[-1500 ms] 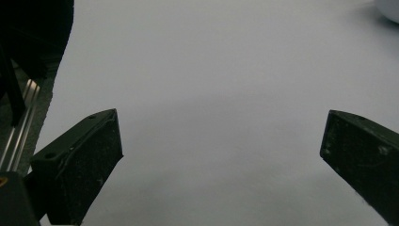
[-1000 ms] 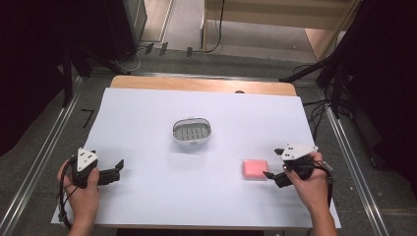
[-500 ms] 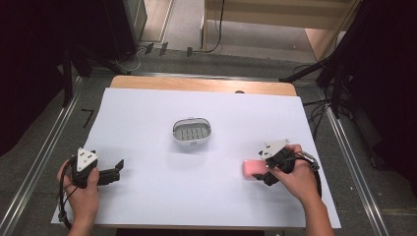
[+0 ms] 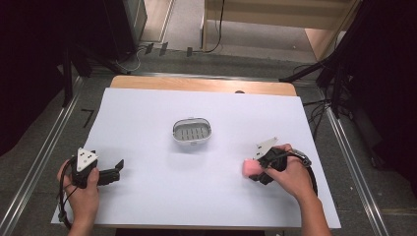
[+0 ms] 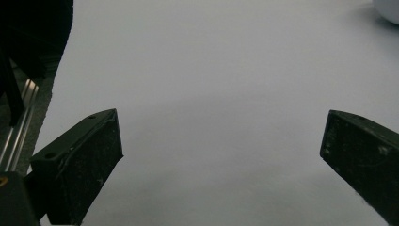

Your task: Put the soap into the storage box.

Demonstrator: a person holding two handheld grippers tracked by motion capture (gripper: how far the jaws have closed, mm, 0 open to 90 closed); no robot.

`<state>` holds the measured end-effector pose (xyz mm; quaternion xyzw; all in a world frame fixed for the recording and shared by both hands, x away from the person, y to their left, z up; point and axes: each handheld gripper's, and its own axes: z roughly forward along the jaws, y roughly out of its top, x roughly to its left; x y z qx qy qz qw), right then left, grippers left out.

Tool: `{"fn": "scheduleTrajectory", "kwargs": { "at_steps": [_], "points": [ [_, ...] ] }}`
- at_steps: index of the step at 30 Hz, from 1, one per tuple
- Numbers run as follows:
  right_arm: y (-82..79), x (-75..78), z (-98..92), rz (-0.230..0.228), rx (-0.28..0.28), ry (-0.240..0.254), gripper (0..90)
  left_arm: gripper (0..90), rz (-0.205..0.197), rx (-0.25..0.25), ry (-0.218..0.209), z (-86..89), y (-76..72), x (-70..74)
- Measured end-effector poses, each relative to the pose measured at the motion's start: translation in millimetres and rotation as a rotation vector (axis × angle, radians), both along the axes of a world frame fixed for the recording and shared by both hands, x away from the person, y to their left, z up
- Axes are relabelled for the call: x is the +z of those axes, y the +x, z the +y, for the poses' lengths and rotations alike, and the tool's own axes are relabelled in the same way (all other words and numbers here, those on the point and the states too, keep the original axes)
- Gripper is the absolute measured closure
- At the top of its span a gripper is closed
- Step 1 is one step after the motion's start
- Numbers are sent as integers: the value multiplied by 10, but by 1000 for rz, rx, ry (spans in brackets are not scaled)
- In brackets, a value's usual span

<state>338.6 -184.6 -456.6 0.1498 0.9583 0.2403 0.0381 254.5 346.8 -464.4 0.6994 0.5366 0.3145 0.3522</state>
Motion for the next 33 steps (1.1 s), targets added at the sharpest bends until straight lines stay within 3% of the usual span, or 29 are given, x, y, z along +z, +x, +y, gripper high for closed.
{"fn": "scheduleTrajectory", "kwargs": {
  "at_steps": [7, 15, 33],
  "points": [
    [14, -14, -22, 34, -12, 0, 385, 1, 1, 1, 1, -1, 1, 0],
    [-9, 12, 22, 3, -2, -33, 387, 1, 3, 3, 1, -2, 3, -1],
    [189, 311, 343, -46, 71, 19, 387, 1, 1, 0, -2, 3, 1, 1]
  ]
}}
